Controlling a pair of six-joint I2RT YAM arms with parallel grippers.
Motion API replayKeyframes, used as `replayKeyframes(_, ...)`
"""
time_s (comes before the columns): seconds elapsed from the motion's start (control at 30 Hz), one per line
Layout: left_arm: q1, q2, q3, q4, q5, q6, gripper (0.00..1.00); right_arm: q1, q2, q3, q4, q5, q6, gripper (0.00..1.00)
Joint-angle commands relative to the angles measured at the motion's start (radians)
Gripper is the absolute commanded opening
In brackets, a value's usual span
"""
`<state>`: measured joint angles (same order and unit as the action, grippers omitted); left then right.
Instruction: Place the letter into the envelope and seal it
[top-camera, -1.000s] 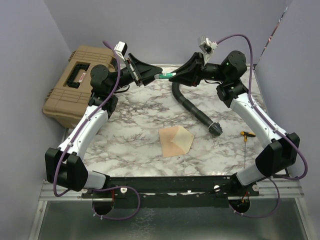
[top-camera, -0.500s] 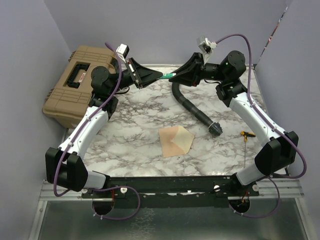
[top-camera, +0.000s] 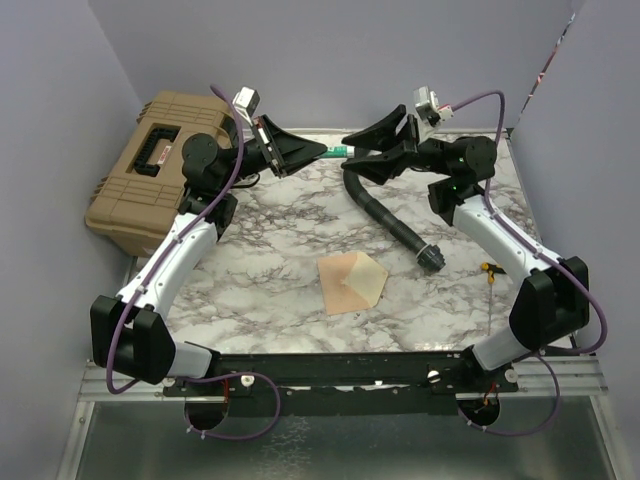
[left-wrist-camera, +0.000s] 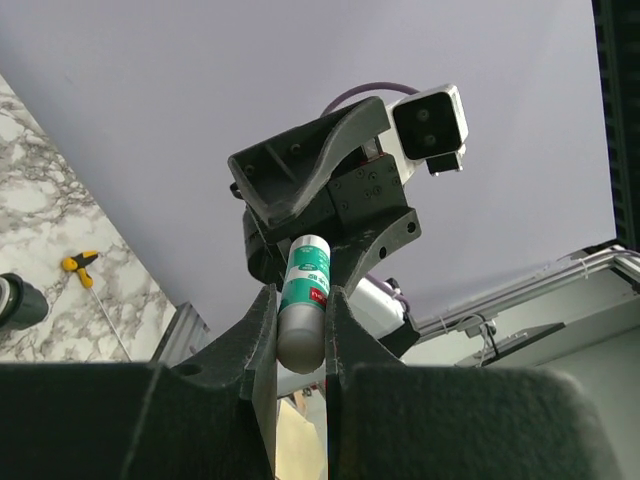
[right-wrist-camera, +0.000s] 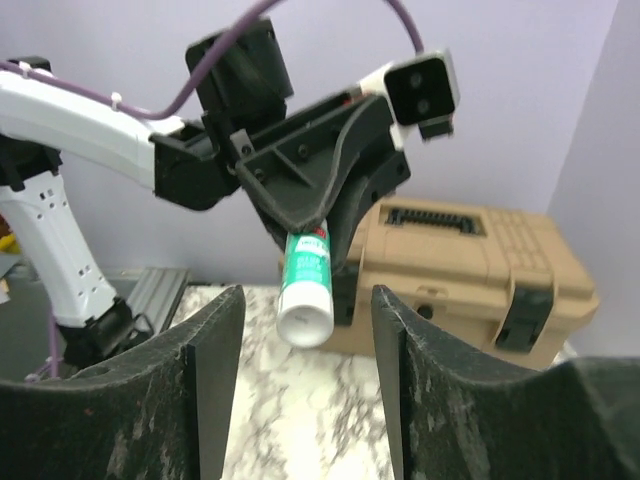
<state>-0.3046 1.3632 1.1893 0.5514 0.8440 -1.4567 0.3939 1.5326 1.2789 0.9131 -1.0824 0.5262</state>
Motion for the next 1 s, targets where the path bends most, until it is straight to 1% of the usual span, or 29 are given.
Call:
replayKeyframes(0.0, -0.021, -0.012, -0.009, 0.077, -0.035, -0.044, 0.0, 0.015, 0.07, 0.008, 0.366, 0.058, 0.156, 0.57)
replayKeyframes(0.1, -0.035, -0.013, -0.016, 0.102, -0.064, -0.057, 0.0, 0.024, 0.115, 0.043, 0.432, 0.063, 0.221, 0.57)
replayKeyframes(0.2, -0.055, -0.014, -0.032, 0.137, -0.098, -0.068, 0.0, 0.035, 0.129, 0.054, 0.44, 0.076, 0.221, 0.57)
replayKeyframes(0.3, -0.073, -0.007, -0.043, 0.159, -0.119, -0.073, 0.0, 0.043, 0.131, 0.057, 0.437, 0.089, 0.217, 0.55)
replayKeyframes(0.47, -0.077, -0.006, -0.076, 0.211, -0.151, -0.108, 0.0, 0.045, 0.123, 0.047, 0.445, 0.107, 0.218, 0.53)
replayKeyframes(0.63, -0.077, -0.006, -0.087, 0.29, -0.18, -0.149, 0.0, 0.046, 0.12, 0.038, 0.438, 0.11, 0.211, 0.47)
replayKeyframes(0.97, -0.077, -0.004, -0.101, 0.317, -0.186, -0.161, 0.0, 0.046, 0.105, 0.037, 0.394, 0.109, 0.168, 0.47)
